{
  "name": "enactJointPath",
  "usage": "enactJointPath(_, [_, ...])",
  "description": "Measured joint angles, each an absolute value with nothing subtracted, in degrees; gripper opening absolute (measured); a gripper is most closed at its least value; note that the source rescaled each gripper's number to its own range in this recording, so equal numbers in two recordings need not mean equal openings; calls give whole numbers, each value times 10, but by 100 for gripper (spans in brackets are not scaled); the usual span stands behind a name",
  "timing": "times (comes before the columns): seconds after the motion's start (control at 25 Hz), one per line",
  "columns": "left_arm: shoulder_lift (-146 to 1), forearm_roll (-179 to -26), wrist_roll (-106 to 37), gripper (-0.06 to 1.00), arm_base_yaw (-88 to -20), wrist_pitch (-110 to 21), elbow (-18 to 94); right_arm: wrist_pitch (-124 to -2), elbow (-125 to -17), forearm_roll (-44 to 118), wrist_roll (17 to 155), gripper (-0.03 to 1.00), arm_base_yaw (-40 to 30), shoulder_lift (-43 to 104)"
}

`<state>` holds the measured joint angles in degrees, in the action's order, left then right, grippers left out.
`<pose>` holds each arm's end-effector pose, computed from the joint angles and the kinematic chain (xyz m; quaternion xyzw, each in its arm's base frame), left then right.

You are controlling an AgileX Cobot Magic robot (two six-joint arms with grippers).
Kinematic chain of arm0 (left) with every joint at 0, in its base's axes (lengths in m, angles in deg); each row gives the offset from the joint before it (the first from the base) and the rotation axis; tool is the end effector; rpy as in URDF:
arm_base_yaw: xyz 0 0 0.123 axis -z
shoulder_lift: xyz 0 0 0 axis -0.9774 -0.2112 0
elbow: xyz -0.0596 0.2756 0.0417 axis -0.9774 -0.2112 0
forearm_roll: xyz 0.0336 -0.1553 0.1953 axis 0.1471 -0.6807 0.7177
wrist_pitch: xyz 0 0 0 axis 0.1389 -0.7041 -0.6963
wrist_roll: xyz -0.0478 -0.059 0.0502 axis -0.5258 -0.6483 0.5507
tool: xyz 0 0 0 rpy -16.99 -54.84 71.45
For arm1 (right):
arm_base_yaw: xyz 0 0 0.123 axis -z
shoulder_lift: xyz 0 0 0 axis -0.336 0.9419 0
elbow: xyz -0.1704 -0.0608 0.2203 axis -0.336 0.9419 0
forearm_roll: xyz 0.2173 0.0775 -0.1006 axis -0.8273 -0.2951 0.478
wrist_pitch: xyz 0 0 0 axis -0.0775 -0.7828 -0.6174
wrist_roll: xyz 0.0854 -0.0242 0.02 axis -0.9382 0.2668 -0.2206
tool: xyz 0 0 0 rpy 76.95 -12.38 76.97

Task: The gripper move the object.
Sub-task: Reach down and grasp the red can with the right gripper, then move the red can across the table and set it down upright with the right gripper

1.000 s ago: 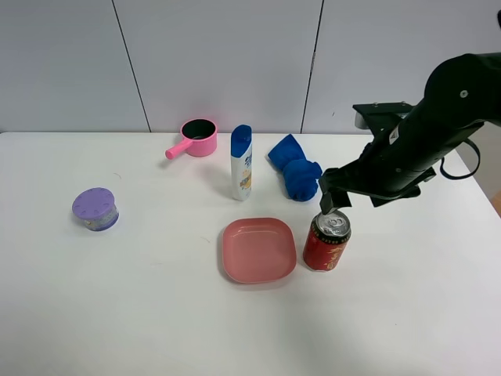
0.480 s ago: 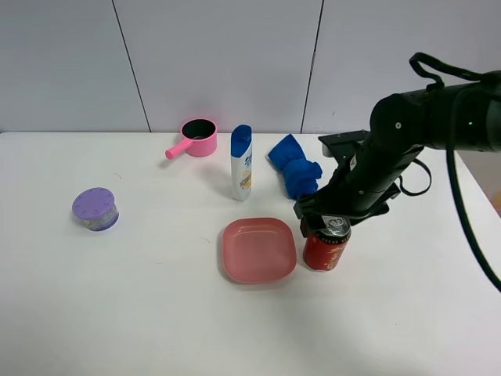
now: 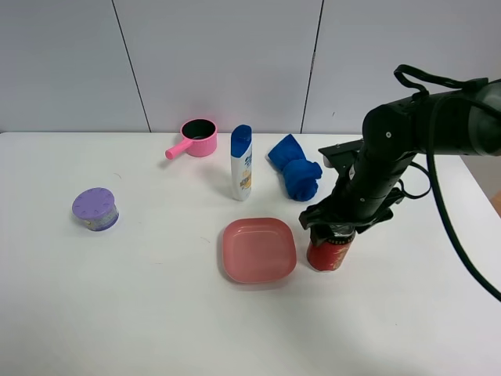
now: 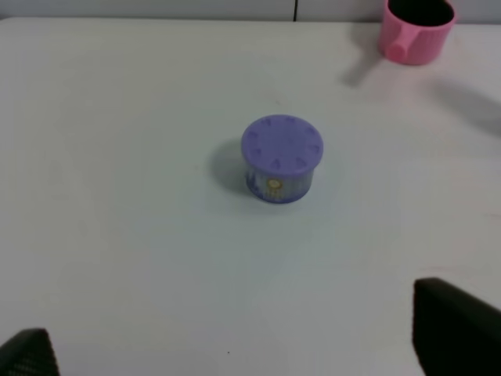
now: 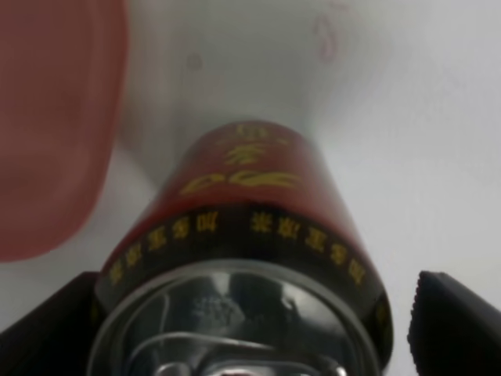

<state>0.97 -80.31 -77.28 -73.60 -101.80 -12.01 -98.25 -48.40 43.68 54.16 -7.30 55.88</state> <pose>-0.0074 0.0130 0.2815 -0.0403 0.8462 0.0164 0.5311 0.2771 0.1420 0.1768 -0.1475 0.9856 0.0317 0.0760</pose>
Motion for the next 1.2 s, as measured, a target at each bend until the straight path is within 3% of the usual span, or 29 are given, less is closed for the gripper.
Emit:
enactJointPath(0.08, [10, -803, -773, 100, -736, -1018, -120, -987, -484, 437, 542, 60, -73, 559])
enactJointPath(0.12, [10, -803, -773, 100, -736, -1018, -120, -987, -484, 436, 542, 53, -73, 559])
enactJointPath(0.16, [10, -803, -773, 100, -736, -1018, -120, -987, -484, 436, 542, 40, -73, 559])
enactJointPath(0.2, [10, -803, -773, 100, -736, -1018, -120, -989, -484, 436, 542, 13, -73, 559])
enactJointPath(0.24, [10, -803, -773, 100, -736, -1018, -120, -990, -484, 436, 542, 0, -73, 559])
enactJointPath(0.72, [10, -803, -773, 100, -736, -1017, -120, -986, -501, 396, 567, 0, -75, 536])
enactJointPath(0.96, [10, -803, -773, 100, -736, -1017, -120, -1069, -660, 356, 587, 0, -127, 505])
enactJointPath(1.2, [10, -803, -773, 100, -736, -1017, -120, -1159, -842, 367, 568, 0, -189, 580])
